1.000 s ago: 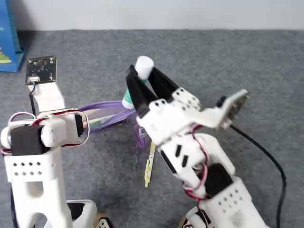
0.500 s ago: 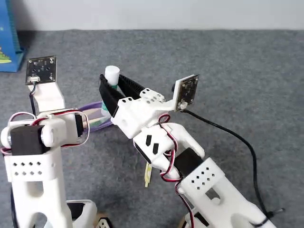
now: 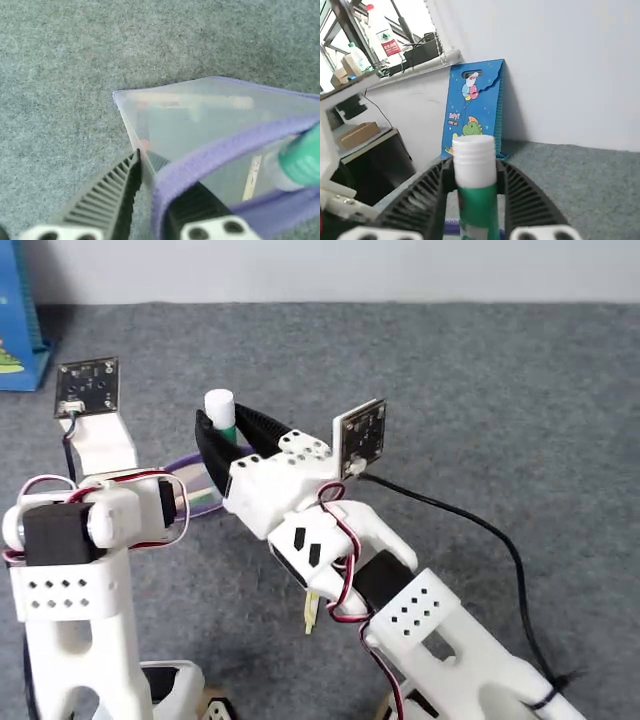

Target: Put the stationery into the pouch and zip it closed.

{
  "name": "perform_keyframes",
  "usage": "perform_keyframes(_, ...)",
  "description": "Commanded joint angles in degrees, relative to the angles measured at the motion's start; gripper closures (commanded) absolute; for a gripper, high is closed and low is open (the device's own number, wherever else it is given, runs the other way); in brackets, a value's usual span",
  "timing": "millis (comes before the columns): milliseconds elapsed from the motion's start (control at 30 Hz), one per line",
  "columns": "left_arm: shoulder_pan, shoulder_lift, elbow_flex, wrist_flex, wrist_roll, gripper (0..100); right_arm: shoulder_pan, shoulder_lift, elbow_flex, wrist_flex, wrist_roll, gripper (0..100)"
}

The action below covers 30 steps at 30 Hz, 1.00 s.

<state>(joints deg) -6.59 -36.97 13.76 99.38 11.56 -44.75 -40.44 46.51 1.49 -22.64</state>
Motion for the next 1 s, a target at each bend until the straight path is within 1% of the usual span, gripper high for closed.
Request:
perform_keyframes(0,0.00,0.62,-0.22,1.14,0.44,99,-0.31,-2.86,-0.97,2.33,2.73,80.3)
perform_keyframes(67,0.00,0.62,-0.22,1.14,0.44,99,-1.10,-5.67,-0.97,4.88,3.96,78.6)
perform_keyframes(133,0.00,0.62,-0.22,1.14,0.44,99,-1.45,-9.01,-0.97,8.66,5.19,79.6)
perform_keyframes(433,0.00,0.62,-0.22,1.14,0.44,99,-1.10,-25.63,-0.97,25.54,5.54,89.4)
perform_keyframes(500,0.00,0.62,-0.22,1.14,0.44,99,0.57,-28.62,-0.97,30.11,5.54,90.6)
perform_keyframes(600,-0.09,0.53,-0.31,1.14,0.44,99,6.02,-31.34,-0.97,38.29,5.19,92.0)
perform_keyframes(700,-0.09,0.53,-0.48,1.14,0.44,99,12.09,-31.52,-0.97,46.81,5.19,93.1)
perform_keyframes(800,-0.09,0.53,-0.48,1.14,0.44,99,16.04,-29.67,-0.97,54.73,5.19,93.0)
perform_keyframes(900,-0.09,0.53,-0.48,1.14,0.44,99,17.89,-23.87,-0.97,60.53,5.01,92.6)
perform_keyframes(967,-0.09,0.53,-0.48,1.14,0.44,99,18.24,-17.89,-0.97,62.55,4.04,92.5)
